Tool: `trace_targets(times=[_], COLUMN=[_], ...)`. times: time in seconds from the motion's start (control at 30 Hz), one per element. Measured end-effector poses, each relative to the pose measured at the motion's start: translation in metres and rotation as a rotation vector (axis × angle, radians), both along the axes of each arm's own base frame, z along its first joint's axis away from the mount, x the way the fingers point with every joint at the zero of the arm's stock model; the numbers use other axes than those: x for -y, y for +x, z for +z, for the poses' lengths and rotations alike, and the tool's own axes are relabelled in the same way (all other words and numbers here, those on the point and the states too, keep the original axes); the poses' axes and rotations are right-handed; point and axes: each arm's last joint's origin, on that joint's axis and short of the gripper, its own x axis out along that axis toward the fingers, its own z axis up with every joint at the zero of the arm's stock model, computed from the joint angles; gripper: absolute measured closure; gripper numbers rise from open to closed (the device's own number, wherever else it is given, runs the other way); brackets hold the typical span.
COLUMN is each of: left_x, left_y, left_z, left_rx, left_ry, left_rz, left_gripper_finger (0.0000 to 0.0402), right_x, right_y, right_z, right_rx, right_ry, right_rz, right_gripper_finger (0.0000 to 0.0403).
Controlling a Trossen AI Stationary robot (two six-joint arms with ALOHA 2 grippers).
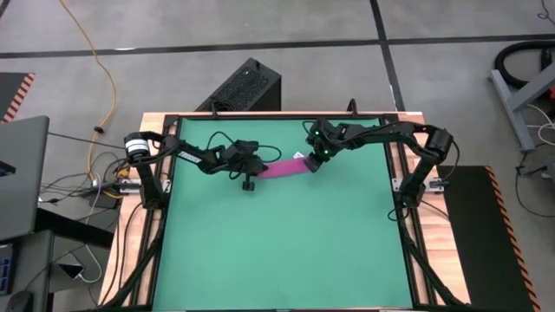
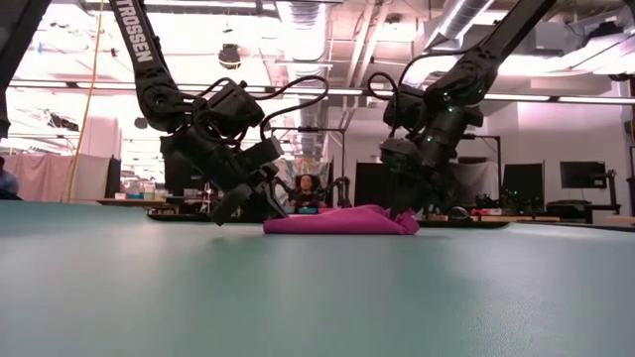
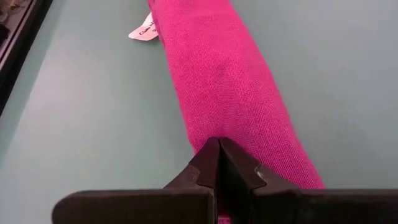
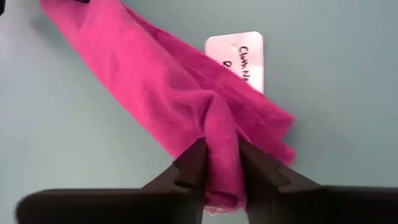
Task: Roll towel into tight, uniform cylinder
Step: Roll the pink towel
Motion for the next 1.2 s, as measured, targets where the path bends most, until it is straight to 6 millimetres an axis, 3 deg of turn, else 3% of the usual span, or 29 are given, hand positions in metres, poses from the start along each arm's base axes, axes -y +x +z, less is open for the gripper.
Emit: trace_targets(times=[0.23,0.43,0.63,0.77,0.9,1.1,1.2], left_x=[0.0,0.0,0.0,0.0,0.0,0.0,0.0], left_y=[0.0,0.0,0.0,0.0,0.0,0.0,0.0], left_z=[0.0,0.0,0.0,0.0,0.0,0.0,0.0], left_rx=[0.0,0.0,0.002,0.003,0.002,0.001,0.0], left_ry=[-0.002,-0.003,-0.013,-0.013,-0.014,-0.013,-0.011], left_rz=[-0.002,-0.001,0.009,0.01,0.012,0.014,0.014], left_gripper_finger=[0.0401,0.0401,0.0401,0.0401,0.0401,0.0401,0.0401], right_x=[0.005,0.007,-0.022,-0.035,-0.032,-0.023,-0.022], right_y=[-0.012,-0.027,-0.002,0.017,0.026,0.026,0.015], right_z=[0.021,0.045,0.067,0.057,0.032,0.009,-0.003], right_rx=[0.034,0.034,0.225,0.259,0.17,0.078,0.03], right_ry=[-0.035,-0.139,-0.239,-0.258,-0.266,-0.262,-0.258], right_rz=[-0.032,-0.098,0.039,0.099,0.098,0.065,0.043], right_gripper_finger=[0.0238,0.0231,0.0252,0.0281,0.0314,0.0346,0.0353])
